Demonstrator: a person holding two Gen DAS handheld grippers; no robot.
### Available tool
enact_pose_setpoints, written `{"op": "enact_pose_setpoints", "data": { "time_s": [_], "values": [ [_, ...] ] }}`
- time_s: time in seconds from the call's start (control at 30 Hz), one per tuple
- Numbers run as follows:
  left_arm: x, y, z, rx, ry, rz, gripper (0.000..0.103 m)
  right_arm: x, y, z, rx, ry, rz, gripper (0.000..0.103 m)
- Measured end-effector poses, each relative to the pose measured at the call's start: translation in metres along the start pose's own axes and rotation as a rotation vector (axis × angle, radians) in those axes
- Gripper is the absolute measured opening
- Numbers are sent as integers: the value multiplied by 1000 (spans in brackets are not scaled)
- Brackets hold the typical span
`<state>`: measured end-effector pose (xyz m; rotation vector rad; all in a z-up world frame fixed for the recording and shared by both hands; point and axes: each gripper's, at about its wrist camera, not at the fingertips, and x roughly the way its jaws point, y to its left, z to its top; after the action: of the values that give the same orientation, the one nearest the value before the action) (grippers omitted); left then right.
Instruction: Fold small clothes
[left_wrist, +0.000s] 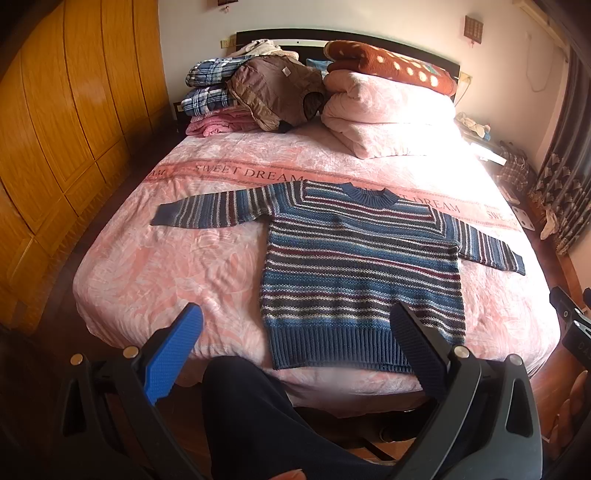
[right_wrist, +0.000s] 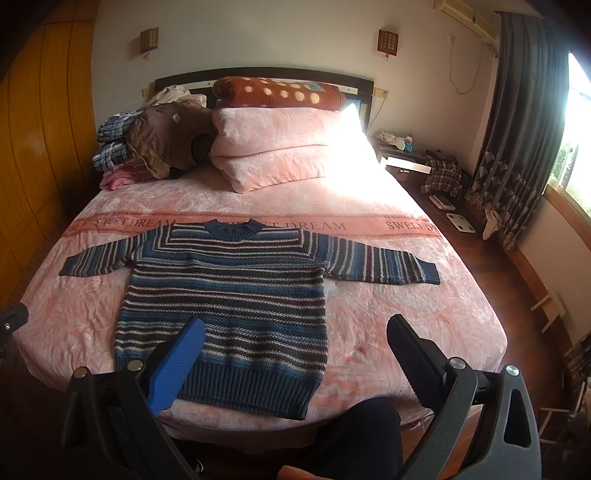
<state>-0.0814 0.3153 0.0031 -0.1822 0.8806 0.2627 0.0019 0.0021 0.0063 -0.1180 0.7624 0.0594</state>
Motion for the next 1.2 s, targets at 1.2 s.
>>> {"op": "enact_pose_setpoints", "data": {
  "time_s": [1.2],
  "values": [
    [-1,5,4,-1,-5,6,100,3,0,-6,-3,6,-6,99]
  ]
}}
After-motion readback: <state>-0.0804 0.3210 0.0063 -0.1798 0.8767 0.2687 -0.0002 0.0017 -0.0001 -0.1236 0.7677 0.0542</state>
